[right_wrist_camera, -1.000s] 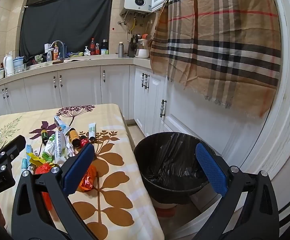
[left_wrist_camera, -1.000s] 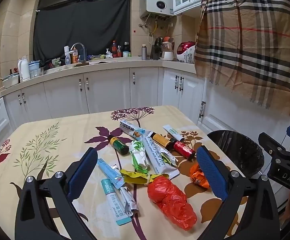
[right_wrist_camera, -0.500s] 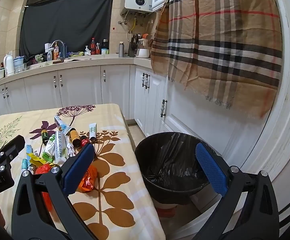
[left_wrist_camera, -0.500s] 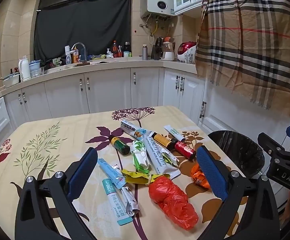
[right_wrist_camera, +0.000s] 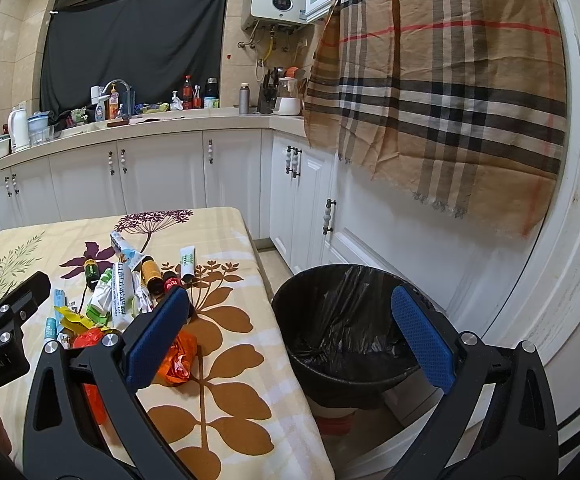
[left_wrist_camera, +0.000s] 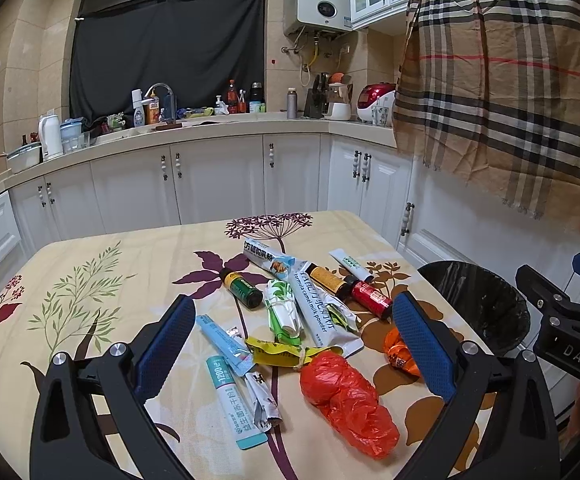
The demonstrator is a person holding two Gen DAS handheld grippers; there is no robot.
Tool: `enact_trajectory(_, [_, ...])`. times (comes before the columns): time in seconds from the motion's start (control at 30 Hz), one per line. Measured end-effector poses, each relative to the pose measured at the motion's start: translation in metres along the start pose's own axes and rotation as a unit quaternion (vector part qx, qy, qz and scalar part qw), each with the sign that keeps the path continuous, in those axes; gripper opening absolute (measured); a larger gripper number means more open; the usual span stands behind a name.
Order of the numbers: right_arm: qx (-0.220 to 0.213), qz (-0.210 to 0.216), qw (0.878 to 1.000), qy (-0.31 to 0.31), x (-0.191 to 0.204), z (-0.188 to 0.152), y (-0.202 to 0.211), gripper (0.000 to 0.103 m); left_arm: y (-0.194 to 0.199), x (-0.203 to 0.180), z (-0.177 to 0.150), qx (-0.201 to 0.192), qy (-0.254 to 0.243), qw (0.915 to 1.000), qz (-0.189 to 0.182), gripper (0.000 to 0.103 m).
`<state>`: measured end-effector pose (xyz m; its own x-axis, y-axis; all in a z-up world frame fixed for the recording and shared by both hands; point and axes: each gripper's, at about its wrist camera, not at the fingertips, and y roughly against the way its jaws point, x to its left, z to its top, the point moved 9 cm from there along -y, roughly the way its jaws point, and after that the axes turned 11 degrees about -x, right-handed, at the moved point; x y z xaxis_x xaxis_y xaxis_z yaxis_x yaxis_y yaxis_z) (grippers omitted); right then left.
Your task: Collect trash
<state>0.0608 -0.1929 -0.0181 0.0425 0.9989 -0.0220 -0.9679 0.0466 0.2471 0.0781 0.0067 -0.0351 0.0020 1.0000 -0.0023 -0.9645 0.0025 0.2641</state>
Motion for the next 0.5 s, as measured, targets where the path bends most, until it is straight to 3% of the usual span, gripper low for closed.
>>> enact_trajectory(0.5, [0.0,0.0,1.0,0.0,0.0,0.0008,-0.0006,0.099,-0.0022,0.0046,-0.0047,0.002,0.003,1.0,0.001,0.096])
